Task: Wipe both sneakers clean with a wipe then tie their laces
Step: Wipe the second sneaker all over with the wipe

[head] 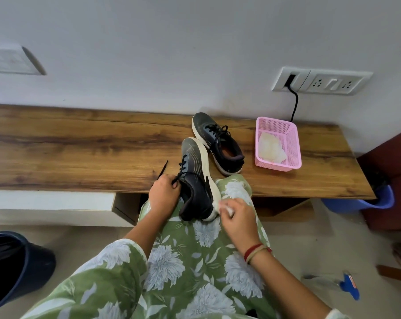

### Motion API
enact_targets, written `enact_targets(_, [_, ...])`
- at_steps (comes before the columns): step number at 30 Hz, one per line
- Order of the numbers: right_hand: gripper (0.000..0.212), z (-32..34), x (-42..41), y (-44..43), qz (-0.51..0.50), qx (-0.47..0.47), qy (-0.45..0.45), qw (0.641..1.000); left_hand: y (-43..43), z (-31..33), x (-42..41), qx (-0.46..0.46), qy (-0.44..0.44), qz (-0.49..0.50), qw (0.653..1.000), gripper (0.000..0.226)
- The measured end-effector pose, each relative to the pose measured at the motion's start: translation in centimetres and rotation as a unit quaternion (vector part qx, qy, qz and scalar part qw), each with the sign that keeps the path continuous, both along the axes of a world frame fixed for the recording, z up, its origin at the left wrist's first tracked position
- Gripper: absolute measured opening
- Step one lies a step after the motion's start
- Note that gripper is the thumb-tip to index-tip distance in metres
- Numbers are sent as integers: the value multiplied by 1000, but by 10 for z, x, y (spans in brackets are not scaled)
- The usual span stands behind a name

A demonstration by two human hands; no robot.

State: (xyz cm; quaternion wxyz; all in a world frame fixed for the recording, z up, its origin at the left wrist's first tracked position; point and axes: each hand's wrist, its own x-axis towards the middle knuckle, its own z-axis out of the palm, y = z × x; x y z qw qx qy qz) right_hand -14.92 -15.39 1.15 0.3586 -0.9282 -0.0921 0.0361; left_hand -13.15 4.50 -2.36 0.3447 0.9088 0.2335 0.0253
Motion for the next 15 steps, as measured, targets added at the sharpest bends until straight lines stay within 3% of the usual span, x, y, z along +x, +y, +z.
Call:
enact_targets(3, [17,0,18,15,-34,7,-18,999,-1,1,0,1,0,-3,1000,34])
enact_targets(11, [15,-12,-14,1,74,-86,-40,993,1,-1,0,6,-10,-14,1000,39])
enact_targets(15, [13,-4,4,0,-29,26,-1,999,0,-1,-3,1,-17,-4,1000,41])
